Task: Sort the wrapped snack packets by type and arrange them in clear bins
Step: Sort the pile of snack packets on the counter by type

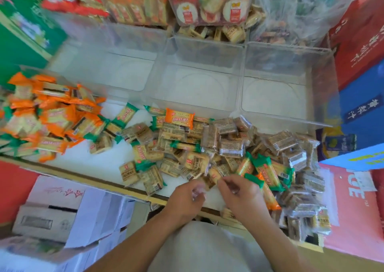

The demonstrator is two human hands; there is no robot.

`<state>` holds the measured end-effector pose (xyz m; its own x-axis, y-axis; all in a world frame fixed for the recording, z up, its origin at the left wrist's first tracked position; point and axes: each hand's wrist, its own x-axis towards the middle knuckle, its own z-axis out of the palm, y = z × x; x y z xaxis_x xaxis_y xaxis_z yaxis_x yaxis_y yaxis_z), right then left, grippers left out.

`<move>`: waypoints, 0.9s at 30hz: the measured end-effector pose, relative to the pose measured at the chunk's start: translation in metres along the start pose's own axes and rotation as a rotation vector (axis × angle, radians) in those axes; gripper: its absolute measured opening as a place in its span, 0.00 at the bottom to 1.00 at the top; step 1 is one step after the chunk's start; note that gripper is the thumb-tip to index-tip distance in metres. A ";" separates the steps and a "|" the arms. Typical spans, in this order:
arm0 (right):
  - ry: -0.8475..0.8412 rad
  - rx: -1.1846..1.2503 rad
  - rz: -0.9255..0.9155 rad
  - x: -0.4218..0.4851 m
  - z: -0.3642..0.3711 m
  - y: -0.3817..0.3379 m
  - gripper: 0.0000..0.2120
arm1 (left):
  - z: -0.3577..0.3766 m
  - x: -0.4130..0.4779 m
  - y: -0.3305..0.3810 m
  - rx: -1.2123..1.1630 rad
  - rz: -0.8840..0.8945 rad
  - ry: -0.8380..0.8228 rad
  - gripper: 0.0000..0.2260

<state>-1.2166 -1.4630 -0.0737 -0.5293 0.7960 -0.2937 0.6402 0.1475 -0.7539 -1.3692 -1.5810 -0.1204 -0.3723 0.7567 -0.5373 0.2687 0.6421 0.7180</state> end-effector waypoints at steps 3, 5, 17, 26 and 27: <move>-0.134 -0.003 -0.005 0.027 0.028 -0.032 0.03 | -0.031 -0.004 -0.018 -0.073 -0.047 0.108 0.08; -0.243 -0.022 -0.001 0.045 0.052 -0.054 0.04 | -0.054 -0.003 -0.033 -0.127 -0.087 0.177 0.07; -0.308 -0.169 0.359 0.058 0.202 -0.112 0.20 | -0.194 0.019 -0.167 0.179 -0.218 0.232 0.36; -0.156 -0.198 0.389 0.047 0.233 -0.104 0.16 | -0.220 0.048 -0.181 0.232 -0.169 0.042 0.33; -0.129 -0.153 0.407 0.047 0.230 -0.104 0.11 | -0.225 0.047 -0.183 0.197 -0.181 0.059 0.31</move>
<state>-1.4364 -1.5757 -0.1438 -0.2760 0.7288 -0.6267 0.8803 -0.0702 -0.4693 -1.6359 -1.6907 -0.1776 -0.4799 0.6228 -0.6180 0.3586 0.7821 0.5097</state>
